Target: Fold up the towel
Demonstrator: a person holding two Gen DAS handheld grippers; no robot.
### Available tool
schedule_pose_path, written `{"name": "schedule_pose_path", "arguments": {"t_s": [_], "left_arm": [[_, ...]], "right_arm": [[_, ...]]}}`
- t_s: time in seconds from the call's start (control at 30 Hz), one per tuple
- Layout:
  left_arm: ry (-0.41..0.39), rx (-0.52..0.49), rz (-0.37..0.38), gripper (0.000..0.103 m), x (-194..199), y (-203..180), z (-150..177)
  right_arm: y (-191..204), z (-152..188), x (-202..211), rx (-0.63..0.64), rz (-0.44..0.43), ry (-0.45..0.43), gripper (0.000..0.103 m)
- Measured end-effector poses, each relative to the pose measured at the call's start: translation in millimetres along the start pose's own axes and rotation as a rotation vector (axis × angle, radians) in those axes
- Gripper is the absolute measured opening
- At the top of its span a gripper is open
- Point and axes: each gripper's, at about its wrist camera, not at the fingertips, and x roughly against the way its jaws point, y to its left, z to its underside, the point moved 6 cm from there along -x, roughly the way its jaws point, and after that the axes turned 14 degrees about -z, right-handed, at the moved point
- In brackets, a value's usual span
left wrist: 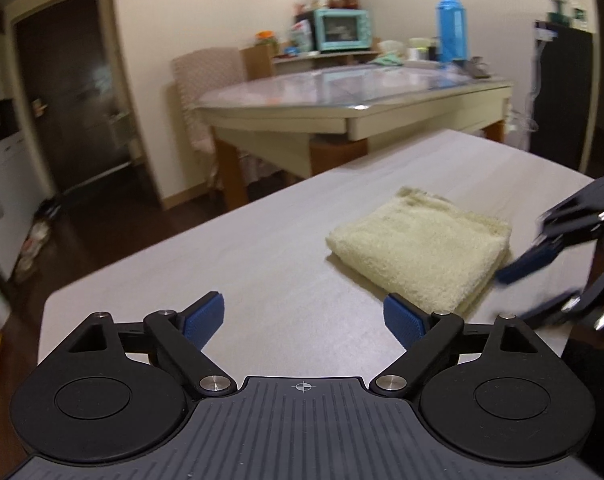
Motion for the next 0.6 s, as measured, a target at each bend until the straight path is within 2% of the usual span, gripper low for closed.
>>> {"name": "schedule_pose_path", "arguments": {"t_s": [0.07,0.1,0.17,0.27,0.47,0.6], "left_arm": [[0.023,0.017,-0.038,0.093,3,-10,5],[0.038,0.036,-0.059,0.093,5,-16,8],[0.058,0.076,-0.070,0.098,8,-26,12],[0.075,0.145,-0.078,0.101,14,-38,16],[0.097,0.252,-0.114,0.103,30,-64,19],[0.124,0.300,-0.198,0.103,40,-70,18]], "right_arm": [[-8,2,14,-0.029,0.043,-0.013,0.079],[-18,6,30,-0.061,0.099,-0.039,0.084],[-28,10,45,-0.091,0.143,-0.059,0.097],[-41,18,63,-0.126,0.200,-0.067,0.101],[-45,24,71,-0.149,0.243,-0.059,0.103],[-45,27,76,-0.200,0.259,-0.080,0.103]]}}
